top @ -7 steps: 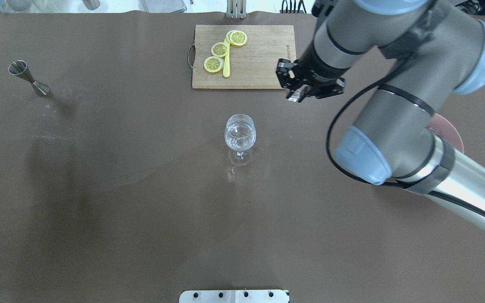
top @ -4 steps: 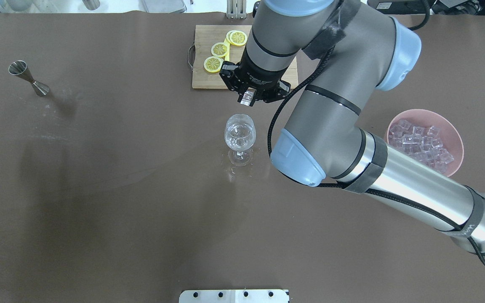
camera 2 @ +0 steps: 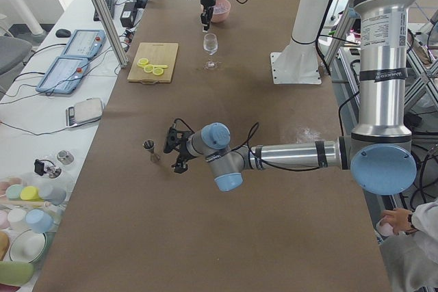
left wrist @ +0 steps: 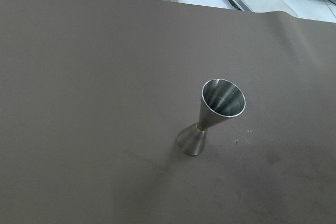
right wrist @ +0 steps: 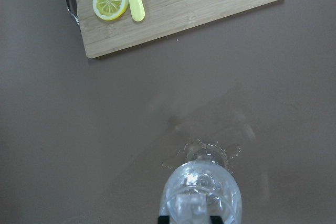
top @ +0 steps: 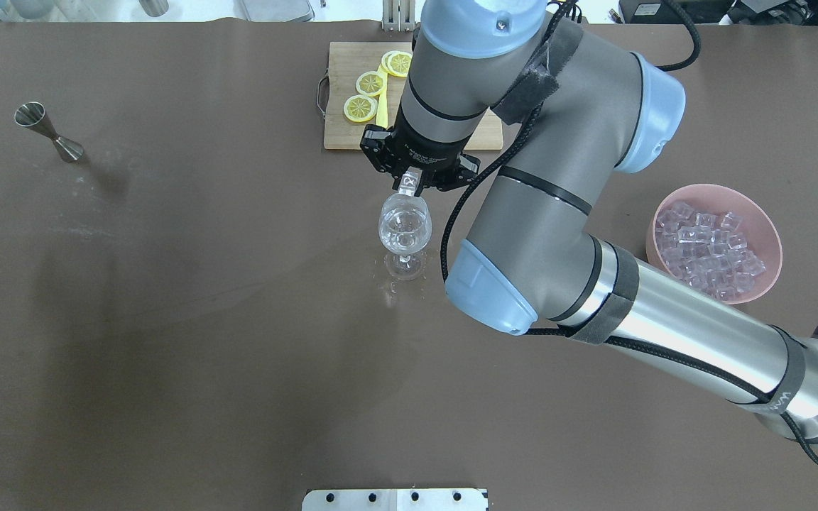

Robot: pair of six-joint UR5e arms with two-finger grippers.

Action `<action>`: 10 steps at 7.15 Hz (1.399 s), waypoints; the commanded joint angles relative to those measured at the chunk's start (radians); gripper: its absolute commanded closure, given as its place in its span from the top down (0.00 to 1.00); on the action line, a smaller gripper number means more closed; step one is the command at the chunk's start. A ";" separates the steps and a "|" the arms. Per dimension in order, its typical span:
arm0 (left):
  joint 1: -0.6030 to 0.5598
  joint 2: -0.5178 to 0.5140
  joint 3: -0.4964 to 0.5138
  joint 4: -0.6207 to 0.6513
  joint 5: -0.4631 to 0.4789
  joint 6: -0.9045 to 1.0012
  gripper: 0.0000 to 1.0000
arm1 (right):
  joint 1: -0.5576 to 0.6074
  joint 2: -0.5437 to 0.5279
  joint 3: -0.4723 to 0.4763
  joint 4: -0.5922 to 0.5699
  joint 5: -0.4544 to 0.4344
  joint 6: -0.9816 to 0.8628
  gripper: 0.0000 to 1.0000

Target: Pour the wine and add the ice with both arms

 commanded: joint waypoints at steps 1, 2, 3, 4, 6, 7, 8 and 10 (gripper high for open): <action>0.000 0.000 -0.006 0.002 0.000 0.000 0.99 | -0.010 -0.009 0.007 -0.001 -0.013 -0.011 1.00; 0.000 -0.001 -0.008 0.012 -0.008 0.000 0.99 | -0.004 -0.023 0.045 -0.010 -0.004 -0.011 1.00; -0.035 -0.010 -0.005 0.044 -0.062 0.000 0.99 | 0.030 -0.122 0.157 -0.015 0.006 -0.032 1.00; -0.085 -0.038 -0.023 0.152 -0.101 0.012 0.99 | 0.095 -0.249 0.246 -0.016 0.018 -0.168 1.00; -0.161 -0.073 -0.122 0.436 -0.164 0.156 0.99 | 0.267 -0.398 0.253 -0.015 0.104 -0.500 1.00; -0.204 -0.085 -0.218 0.661 -0.198 0.223 0.99 | 0.353 -0.456 0.248 -0.012 0.154 -0.693 1.00; -0.228 -0.090 -0.318 0.889 -0.198 0.323 0.99 | 0.431 -0.495 0.222 -0.012 0.176 -0.835 1.00; -0.247 -0.112 -0.360 1.048 -0.205 0.450 0.99 | 0.575 -0.566 0.166 -0.015 0.202 -1.079 1.00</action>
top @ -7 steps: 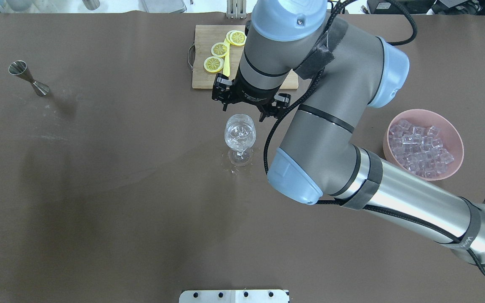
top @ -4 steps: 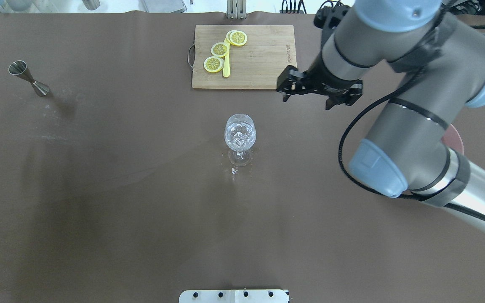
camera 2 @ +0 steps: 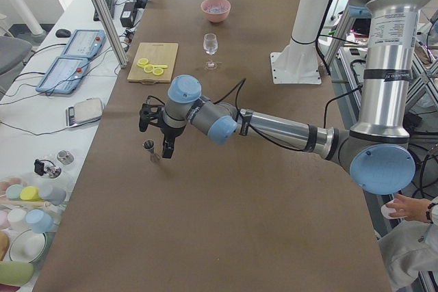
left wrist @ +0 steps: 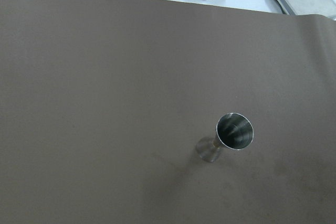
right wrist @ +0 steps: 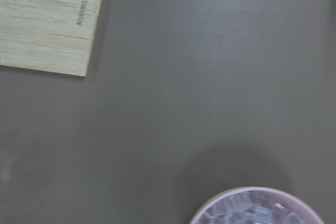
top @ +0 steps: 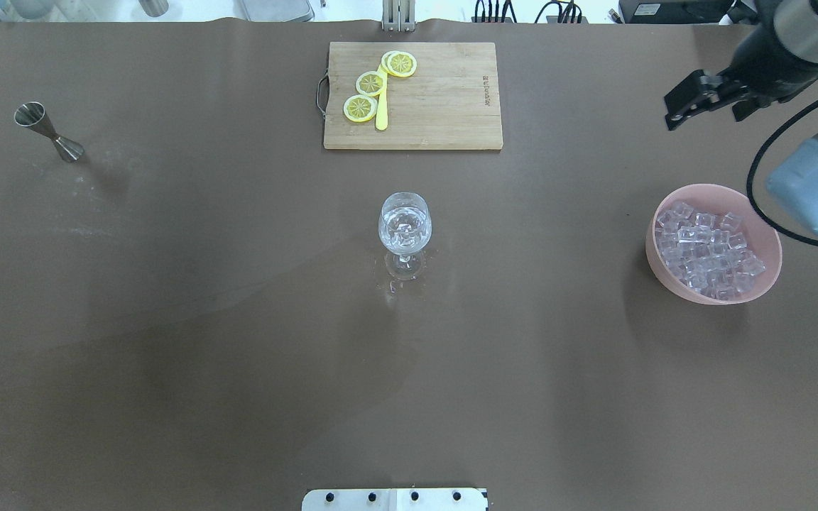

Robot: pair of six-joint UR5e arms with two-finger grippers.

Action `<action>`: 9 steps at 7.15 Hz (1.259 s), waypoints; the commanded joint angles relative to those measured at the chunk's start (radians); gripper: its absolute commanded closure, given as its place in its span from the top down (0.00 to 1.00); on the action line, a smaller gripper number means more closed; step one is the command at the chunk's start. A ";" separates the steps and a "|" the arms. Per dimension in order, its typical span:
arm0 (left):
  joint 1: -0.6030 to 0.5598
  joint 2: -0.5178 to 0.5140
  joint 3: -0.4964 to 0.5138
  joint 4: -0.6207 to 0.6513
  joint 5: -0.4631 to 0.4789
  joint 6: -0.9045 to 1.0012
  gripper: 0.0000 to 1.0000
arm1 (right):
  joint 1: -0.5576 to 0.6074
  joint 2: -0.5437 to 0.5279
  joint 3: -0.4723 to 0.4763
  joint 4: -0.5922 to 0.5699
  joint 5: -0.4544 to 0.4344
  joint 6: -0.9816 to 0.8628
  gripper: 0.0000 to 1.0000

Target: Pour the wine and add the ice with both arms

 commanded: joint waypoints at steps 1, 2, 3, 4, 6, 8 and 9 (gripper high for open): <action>-0.007 -0.019 0.012 0.100 -0.024 0.118 0.99 | 0.155 -0.090 -0.072 0.006 0.052 -0.261 1.00; -0.010 -0.006 0.017 0.103 -0.032 0.190 0.99 | 0.220 -0.110 -0.118 0.006 0.054 -0.384 1.00; -0.010 0.046 0.008 0.091 -0.053 0.200 0.99 | 0.287 -0.130 -0.154 0.005 0.057 -0.476 1.00; -0.007 0.060 0.015 0.075 -0.063 0.216 0.99 | 0.362 -0.130 -0.190 0.002 0.063 -0.554 1.00; -0.004 0.080 0.003 0.055 -0.076 0.212 0.99 | 0.415 -0.154 -0.237 0.009 0.060 -0.661 1.00; -0.009 0.125 -0.088 0.047 -0.113 0.220 0.99 | 0.406 -0.185 -0.336 0.020 0.070 -0.655 1.00; -0.010 0.116 -0.086 0.047 -0.121 0.221 0.99 | 0.408 -0.158 -0.388 0.105 0.074 -0.664 1.00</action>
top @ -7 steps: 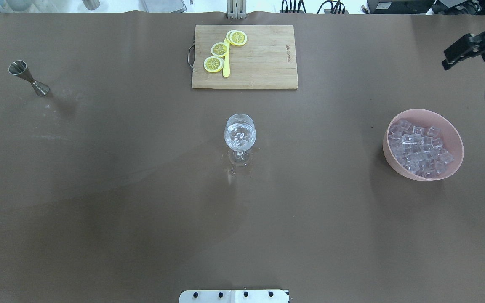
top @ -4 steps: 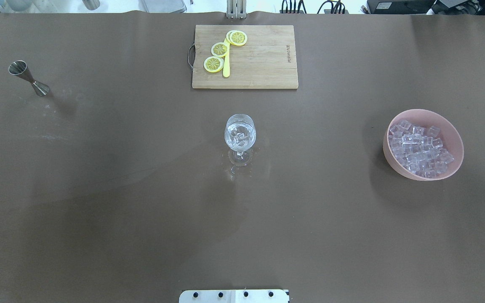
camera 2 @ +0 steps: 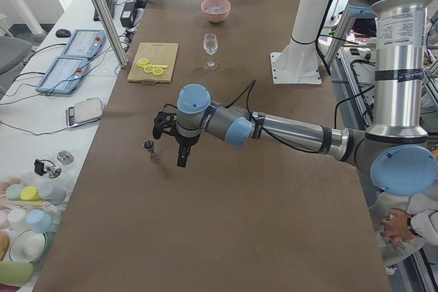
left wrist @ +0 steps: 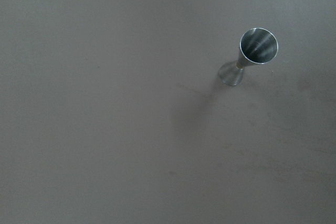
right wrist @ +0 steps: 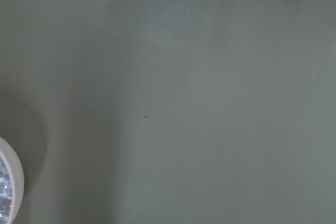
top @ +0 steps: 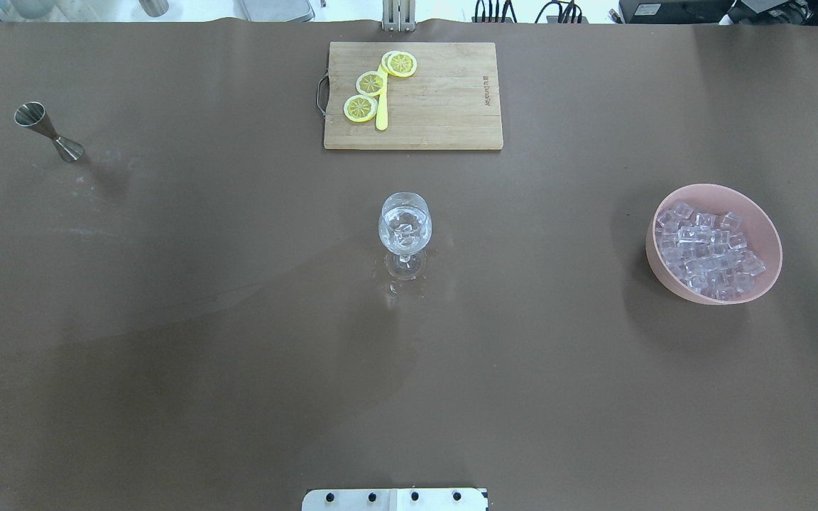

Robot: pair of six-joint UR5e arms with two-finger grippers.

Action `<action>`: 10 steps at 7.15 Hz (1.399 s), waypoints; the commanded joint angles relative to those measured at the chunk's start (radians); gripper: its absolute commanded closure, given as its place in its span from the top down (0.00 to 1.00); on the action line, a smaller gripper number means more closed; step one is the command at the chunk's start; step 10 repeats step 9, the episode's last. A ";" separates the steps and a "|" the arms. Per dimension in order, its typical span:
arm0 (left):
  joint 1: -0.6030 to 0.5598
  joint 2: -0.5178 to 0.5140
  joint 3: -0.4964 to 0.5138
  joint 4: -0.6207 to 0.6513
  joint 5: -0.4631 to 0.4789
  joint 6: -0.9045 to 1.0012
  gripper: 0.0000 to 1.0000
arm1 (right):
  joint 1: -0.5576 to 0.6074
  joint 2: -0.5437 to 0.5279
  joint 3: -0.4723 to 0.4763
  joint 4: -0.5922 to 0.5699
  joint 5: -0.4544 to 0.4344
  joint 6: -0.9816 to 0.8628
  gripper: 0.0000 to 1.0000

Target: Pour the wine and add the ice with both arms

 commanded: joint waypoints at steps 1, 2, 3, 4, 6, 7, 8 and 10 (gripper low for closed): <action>-0.003 0.019 -0.026 0.002 -0.016 0.004 0.99 | 0.002 0.016 -0.093 0.097 0.027 -0.008 1.00; -0.009 0.025 -0.023 0.000 -0.015 0.004 0.99 | 0.002 -0.002 -0.089 0.100 0.047 -0.009 1.00; -0.036 0.042 -0.025 0.000 -0.006 0.004 0.99 | 0.001 -0.019 -0.100 0.099 0.045 -0.006 1.00; -0.053 0.019 0.018 0.000 -0.004 0.005 0.99 | -0.001 -0.016 -0.092 0.099 0.054 -0.003 1.00; -0.056 0.032 0.035 0.005 0.002 0.005 0.99 | 0.002 -0.049 -0.041 0.100 0.099 0.000 1.00; -0.055 0.017 0.073 0.000 0.011 0.005 0.99 | 0.005 -0.048 -0.043 0.100 0.093 0.000 1.00; -0.058 0.026 0.060 -0.001 0.010 0.005 0.99 | 0.005 -0.046 -0.046 0.100 0.090 -0.003 1.00; -0.055 0.014 0.081 0.000 0.018 0.005 0.99 | 0.005 -0.056 -0.038 0.102 0.087 -0.008 1.00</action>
